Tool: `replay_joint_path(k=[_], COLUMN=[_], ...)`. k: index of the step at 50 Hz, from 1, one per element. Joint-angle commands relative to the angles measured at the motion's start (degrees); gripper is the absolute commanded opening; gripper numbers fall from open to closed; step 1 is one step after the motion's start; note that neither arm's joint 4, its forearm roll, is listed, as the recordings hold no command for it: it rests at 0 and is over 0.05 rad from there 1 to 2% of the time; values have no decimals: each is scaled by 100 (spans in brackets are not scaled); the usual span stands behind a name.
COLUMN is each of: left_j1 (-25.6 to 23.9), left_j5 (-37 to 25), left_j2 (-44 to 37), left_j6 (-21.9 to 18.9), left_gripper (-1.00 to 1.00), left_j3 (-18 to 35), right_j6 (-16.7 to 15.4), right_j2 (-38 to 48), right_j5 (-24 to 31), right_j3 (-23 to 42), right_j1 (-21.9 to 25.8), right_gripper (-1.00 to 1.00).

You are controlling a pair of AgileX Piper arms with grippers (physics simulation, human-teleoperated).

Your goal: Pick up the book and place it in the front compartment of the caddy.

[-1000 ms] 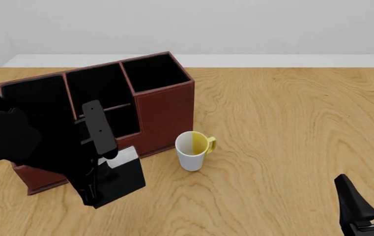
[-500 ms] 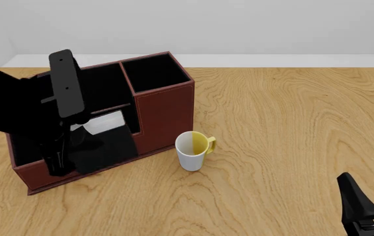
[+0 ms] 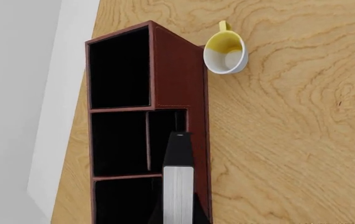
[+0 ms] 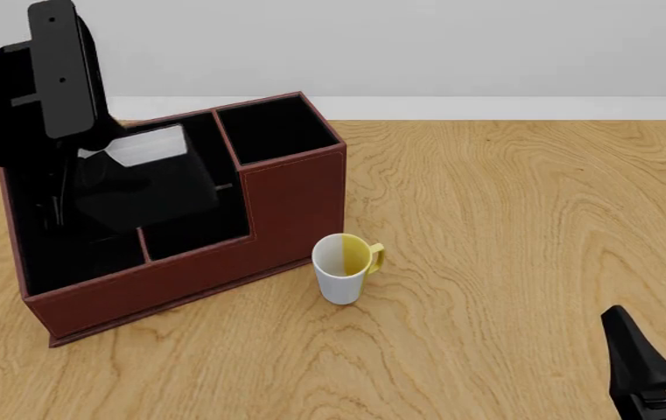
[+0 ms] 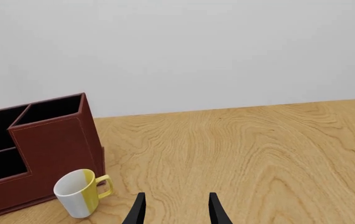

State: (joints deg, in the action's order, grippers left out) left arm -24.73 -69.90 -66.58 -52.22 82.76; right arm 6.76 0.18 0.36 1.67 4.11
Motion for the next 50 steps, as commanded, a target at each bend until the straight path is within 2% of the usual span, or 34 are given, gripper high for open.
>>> replay_joint_path(k=[1,13,17,23,31,36,42,45,50], left_j1=[471,718,645,565,524,597,712,909,990], left_j5=[0,0,0,1,4,251,467,638,680], left_j2=[-150,-586,-836,-1057,-1290,-1334,-1369,-1328,-1370], left_j6=[-695,-1132,-1049,-942,-762,-746,-798,-993,-1003], left_gripper=[-100,-100,-100,-100,-100,-100,-100,-100,-100], left_j3=[435,1286,1631,1791,1801,1417,1147,866,857], right_j6=[22,-1,-9,-23,-15,-17,-29,-36,-51], right_j2=[-5,128,247,343,76,2,-10,-11,-12], right_j5=[8,-131,-254,-363,-79,6,19,20,22], right_j3=[11,-5,-11,-34,-16,-8,-6,-10,-11], right_j1=[-20,-23,-34,-12,-37,-67,-87,-91,-108], right_gripper=[100,100,100,100,100,100,100,100,100])
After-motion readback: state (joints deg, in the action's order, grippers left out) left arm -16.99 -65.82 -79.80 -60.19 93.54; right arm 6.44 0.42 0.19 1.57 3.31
